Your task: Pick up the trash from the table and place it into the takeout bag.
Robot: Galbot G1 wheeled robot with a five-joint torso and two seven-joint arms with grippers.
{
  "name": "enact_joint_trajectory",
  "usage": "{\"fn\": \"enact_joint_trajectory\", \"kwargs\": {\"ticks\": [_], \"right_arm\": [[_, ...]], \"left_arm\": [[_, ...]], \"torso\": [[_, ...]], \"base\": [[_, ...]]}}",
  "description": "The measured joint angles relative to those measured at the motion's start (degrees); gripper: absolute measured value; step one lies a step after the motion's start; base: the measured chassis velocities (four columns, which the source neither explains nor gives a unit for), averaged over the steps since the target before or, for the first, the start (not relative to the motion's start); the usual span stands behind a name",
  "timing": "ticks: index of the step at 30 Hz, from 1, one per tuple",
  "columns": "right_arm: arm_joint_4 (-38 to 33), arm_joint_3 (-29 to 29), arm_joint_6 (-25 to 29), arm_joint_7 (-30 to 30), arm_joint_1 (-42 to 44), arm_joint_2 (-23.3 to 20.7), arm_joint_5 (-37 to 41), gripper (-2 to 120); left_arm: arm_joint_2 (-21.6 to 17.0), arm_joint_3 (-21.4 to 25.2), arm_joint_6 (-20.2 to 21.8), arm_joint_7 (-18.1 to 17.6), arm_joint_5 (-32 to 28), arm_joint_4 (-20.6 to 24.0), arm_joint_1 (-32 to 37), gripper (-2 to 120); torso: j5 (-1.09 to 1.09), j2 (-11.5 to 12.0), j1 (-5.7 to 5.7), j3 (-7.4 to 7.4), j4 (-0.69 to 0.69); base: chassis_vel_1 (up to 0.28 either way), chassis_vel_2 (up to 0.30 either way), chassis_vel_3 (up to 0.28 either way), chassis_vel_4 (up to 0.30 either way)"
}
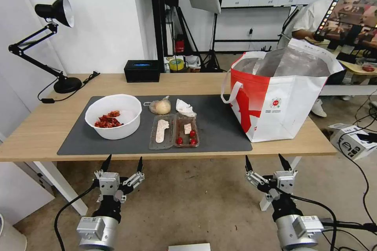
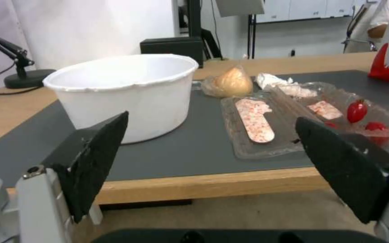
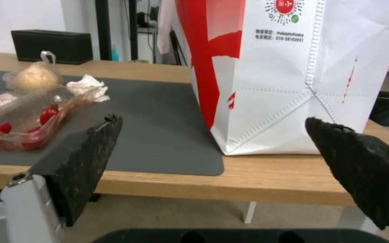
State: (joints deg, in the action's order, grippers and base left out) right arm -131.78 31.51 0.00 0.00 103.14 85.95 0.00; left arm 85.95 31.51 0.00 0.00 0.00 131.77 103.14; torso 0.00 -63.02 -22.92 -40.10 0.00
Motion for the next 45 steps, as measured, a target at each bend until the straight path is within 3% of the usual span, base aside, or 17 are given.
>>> {"fn": "enact_joint_trajectory", "kwargs": {"ticks": [41, 45], "right_arm": [[-0.01, 0.0, -0.07, 0.0, -0.03, -0.08, 0.06, 100], [-0.54, 0.12, -1.77, 0.07, -0.78, -2.38, 1.57, 100]], "left_arm": [[0.0, 0.0, 0.0, 0.0, 0.0, 0.0, 0.0, 100], [0.16, 0.0, 0.56, 0.0, -0.58, 0.22, -0.01, 100]], "torso": [[0.0, 0.0, 0.0, 0.0, 0.0], [0.01, 0.0, 0.0, 0.0, 0.02]], "base": [[0.0, 0.0, 0.0, 0.0], [0.0, 0.0, 0.0, 0.0]]}}
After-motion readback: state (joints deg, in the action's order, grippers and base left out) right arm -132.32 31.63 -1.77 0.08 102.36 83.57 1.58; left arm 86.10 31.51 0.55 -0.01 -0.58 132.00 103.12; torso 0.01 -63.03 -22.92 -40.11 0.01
